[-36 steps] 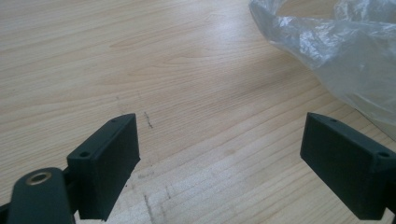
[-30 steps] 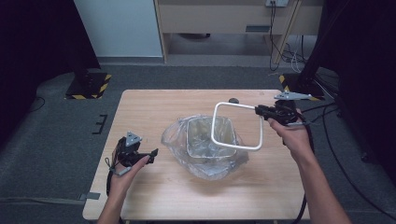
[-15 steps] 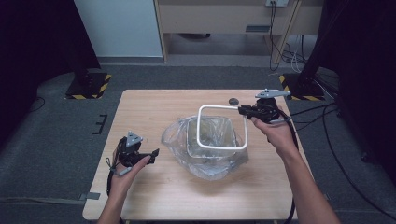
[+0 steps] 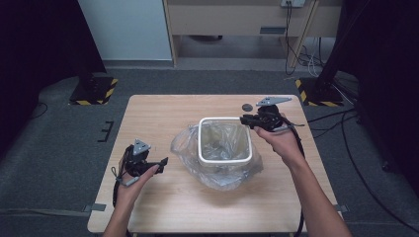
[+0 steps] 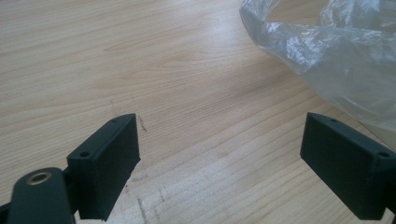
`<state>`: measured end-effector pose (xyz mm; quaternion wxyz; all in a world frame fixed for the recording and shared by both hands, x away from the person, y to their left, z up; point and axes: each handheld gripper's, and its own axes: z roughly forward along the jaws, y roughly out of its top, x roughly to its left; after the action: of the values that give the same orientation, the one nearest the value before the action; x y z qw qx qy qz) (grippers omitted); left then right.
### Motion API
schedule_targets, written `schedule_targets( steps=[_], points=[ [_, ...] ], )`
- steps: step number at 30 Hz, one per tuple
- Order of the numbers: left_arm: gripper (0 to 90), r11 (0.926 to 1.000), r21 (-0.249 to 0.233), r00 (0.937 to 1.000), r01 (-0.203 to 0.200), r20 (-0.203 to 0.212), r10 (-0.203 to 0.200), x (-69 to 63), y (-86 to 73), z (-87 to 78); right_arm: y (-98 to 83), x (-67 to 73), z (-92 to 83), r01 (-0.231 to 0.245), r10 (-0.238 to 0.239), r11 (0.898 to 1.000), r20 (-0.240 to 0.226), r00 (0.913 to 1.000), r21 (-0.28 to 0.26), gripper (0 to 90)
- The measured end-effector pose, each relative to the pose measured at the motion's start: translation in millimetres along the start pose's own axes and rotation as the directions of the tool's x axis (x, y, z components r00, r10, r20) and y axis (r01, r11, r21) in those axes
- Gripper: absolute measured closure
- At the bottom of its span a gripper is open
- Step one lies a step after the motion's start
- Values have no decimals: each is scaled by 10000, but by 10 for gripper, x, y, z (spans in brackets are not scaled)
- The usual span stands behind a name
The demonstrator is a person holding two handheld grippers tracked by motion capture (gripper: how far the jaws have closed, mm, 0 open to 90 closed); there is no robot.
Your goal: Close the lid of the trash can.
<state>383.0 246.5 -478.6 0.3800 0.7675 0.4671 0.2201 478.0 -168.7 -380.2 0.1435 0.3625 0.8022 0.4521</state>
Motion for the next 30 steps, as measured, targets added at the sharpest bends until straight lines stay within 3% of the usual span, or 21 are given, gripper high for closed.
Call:
schedule_targets(
  steps=[22, 30],
  points=[
    [110, 10000, 11, 10000, -4, 18, 4, -4, -5, 7, -76, -41, 177, -85, 92, 9977, -98, 9999, 673, 775],
    [111, 10000, 2, 10000, -25, 20, 25, -5, -2, 6, -119, -48, 196, -257, 271, 9980, -228, 9994, 571, 771]
  ],
)
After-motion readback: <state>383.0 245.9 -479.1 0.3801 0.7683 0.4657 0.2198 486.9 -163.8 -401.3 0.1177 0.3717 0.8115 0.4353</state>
